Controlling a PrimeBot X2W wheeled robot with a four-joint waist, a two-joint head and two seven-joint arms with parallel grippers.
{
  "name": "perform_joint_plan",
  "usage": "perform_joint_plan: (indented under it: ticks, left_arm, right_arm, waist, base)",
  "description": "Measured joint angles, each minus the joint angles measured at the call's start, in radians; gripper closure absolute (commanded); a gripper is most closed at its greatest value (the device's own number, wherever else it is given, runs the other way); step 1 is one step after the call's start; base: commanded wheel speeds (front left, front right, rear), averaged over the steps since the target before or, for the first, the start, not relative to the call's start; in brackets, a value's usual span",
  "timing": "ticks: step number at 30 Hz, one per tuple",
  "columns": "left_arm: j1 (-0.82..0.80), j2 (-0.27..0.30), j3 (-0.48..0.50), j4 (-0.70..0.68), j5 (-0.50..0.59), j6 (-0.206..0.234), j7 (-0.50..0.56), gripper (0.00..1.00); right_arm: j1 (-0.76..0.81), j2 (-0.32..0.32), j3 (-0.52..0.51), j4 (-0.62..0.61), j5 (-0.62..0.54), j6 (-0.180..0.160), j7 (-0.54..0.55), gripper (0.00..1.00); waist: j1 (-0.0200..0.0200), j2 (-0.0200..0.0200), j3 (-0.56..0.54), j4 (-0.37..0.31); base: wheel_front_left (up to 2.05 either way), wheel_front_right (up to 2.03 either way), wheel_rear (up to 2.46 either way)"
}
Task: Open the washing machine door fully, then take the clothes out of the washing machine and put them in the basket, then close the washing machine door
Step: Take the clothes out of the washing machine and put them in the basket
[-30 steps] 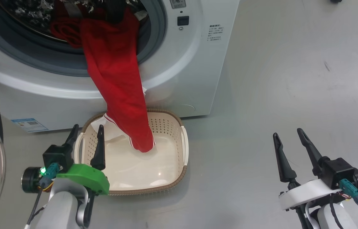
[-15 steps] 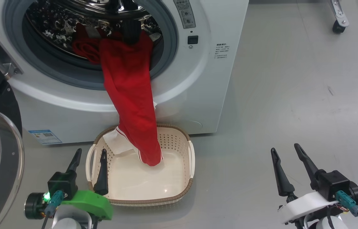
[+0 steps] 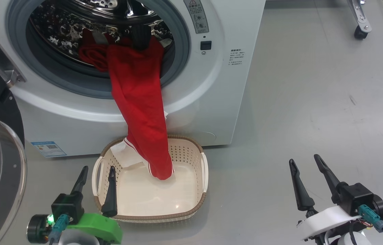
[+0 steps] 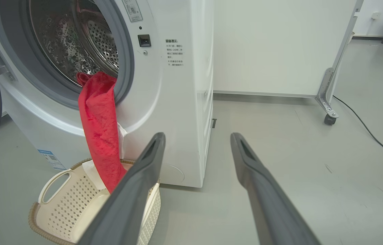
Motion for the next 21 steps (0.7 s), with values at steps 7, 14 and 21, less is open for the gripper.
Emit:
perform_joint_plan:
  ticks: [7,14,21]
  left_arm:
    - [0.017,0.000,-0.010,-0.021,0.000,0.003,0.000,0.00]
    - [0.017,0.000,-0.016,-0.028,0.000,0.009,0.000,0.00]
    - [0.010,0.001,-0.017,-0.021,-0.007,0.009,0.004,0.00]
  right_arm:
    - [0.002,0.000,0.002,-0.001,0.000,0.000,0.000,0.00]
    - [0.002,0.001,0.006,-0.006,0.000,0.000,0.000,0.00]
    - [0.001,0.002,0.017,-0.022,-0.002,0.000,0.000,0.00]
  waist:
    - [0.0000,0.0000,0.002,-0.002]
    - [0.0000,0.0000,0.010,-0.004]
    - [0.0000,0.0000,0.031,-0.013]
  base:
    - [0.00,0.00,0.00]
    - [0.00,0.00,0.00]
    - [0.00,0.00,0.00]
